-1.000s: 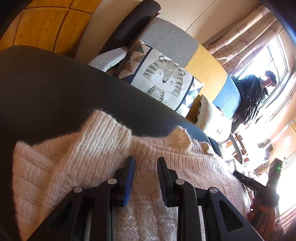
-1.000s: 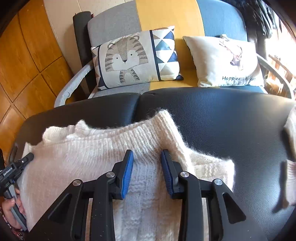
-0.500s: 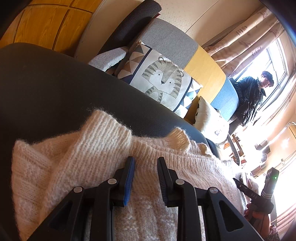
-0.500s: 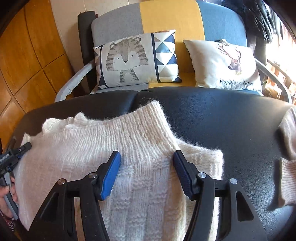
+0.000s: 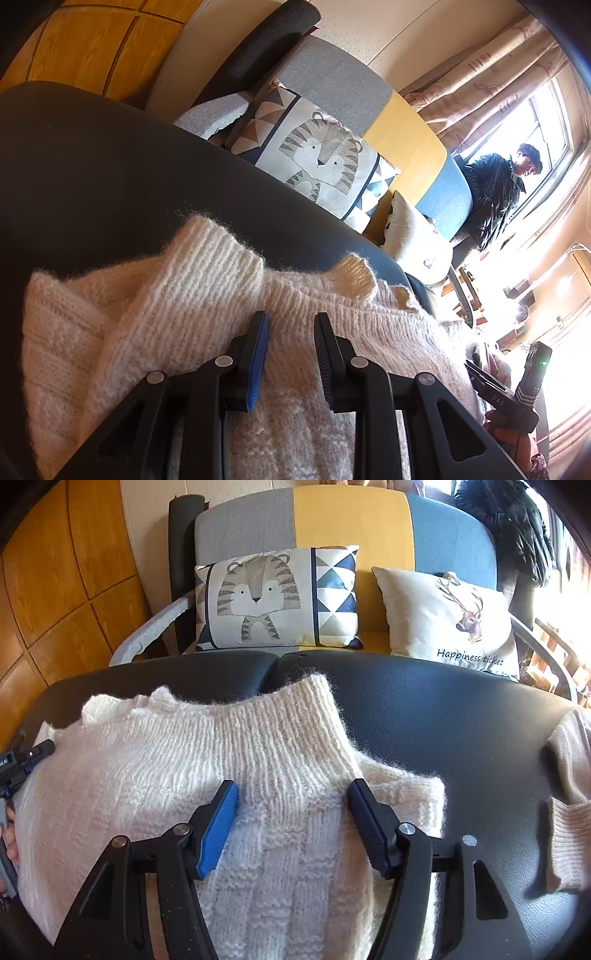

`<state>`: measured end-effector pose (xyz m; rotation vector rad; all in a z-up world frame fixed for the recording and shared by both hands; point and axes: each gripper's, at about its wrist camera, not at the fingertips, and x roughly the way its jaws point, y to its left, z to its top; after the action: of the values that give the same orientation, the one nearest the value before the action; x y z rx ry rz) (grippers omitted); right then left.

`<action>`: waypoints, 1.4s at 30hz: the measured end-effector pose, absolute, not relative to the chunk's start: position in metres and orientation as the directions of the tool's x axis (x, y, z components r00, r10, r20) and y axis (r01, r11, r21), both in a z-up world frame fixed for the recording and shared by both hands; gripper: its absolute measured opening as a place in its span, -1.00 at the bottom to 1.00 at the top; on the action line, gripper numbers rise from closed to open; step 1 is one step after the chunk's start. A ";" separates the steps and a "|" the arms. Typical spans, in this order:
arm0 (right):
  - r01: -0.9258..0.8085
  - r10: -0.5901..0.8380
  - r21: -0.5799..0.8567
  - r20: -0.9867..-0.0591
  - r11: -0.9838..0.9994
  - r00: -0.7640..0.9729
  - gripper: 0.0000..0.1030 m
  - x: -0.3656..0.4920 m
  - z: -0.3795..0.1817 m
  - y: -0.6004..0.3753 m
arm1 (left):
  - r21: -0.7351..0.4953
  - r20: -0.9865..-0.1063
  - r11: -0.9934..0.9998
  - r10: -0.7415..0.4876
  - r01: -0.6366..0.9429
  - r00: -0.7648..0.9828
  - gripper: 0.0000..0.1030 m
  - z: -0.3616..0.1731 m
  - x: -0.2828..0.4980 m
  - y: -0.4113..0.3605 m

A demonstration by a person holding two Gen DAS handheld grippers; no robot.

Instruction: Fold clothes

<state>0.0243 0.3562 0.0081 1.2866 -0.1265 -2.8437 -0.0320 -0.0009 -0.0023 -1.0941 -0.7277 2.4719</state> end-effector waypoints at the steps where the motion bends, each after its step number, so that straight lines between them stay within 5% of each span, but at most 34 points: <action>1: -0.019 -0.052 0.086 -0.750 -0.996 -0.660 0.27 0.028 0.008 0.358 | -0.578 -0.582 -0.809 0.497 -0.102 -0.643 -0.51 -0.002 -0.030 0.000; 20: -0.132 -0.047 0.169 -0.769 -0.977 -0.638 0.27 0.155 0.017 0.410 | -0.608 -0.612 -0.784 0.563 -0.124 -0.556 -0.50 0.009 0.062 0.056; 25: -0.147 -0.043 0.207 -0.705 -0.967 -0.708 0.30 0.167 0.052 0.399 | -0.607 -0.633 -0.793 0.527 -0.059 -0.567 -0.46 0.025 0.066 0.056; 34: -0.106 0.017 0.068 -0.762 -0.992 -0.648 0.49 0.142 0.027 0.372 | -0.347 -0.731 -0.923 0.375 -0.163 -0.570 -0.45 0.020 0.069 0.081; 42: -0.116 -0.042 0.163 -0.735 -0.980 -0.677 0.61 0.142 0.019 0.387 | -0.361 -0.708 -0.914 0.399 -0.187 -0.583 -0.44 0.014 0.069 0.078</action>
<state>0.1419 0.3867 0.0188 1.2784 -0.3136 -2.8977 0.0695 0.0783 0.0135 -1.2106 -0.3544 2.5084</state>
